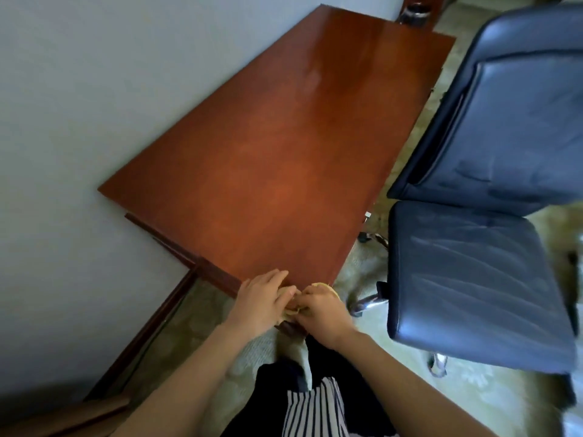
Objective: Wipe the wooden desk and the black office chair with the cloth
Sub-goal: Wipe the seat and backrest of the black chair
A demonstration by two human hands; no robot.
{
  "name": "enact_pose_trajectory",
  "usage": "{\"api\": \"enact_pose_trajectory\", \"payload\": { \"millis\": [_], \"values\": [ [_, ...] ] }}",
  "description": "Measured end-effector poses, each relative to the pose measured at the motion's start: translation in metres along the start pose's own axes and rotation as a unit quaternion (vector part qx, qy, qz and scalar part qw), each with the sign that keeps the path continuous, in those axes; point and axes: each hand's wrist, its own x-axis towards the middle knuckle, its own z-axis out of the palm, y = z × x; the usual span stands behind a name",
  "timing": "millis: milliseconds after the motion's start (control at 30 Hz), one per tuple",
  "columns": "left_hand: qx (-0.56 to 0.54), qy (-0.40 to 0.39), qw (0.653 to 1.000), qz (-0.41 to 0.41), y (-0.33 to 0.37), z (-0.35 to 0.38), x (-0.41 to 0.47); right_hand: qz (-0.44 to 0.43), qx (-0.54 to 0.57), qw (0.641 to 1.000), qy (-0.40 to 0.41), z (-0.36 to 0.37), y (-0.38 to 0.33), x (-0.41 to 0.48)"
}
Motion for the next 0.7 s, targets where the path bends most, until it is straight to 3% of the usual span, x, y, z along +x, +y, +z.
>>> {"api": "enact_pose_trajectory", "payload": {
  "millis": [100,233,300,400,500,700],
  "values": [
    [-0.153,0.026,0.988,0.01,0.016,0.006,-0.009,0.044,0.127,0.99,0.049,-0.016,-0.002,-0.032],
    [-0.311,0.039,0.95,-0.007,0.075,0.012,-0.016,0.157,0.235,0.934,0.22,-0.06,0.016,-0.071],
    [-0.429,0.015,0.903,-0.036,0.11,0.011,-0.019,0.172,0.237,0.906,0.306,-0.085,0.024,-0.082],
    [-0.486,-0.064,0.871,0.014,0.175,0.012,-0.028,0.155,0.214,0.871,0.413,-0.122,0.037,-0.117],
    [-0.5,-0.099,0.857,0.072,0.235,0.018,-0.039,0.13,0.216,0.858,0.449,-0.149,0.051,-0.149],
    [-0.52,-0.061,0.848,0.081,0.338,0.068,-0.06,0.12,0.275,0.856,0.422,-0.19,0.101,-0.257]
  ]
}}
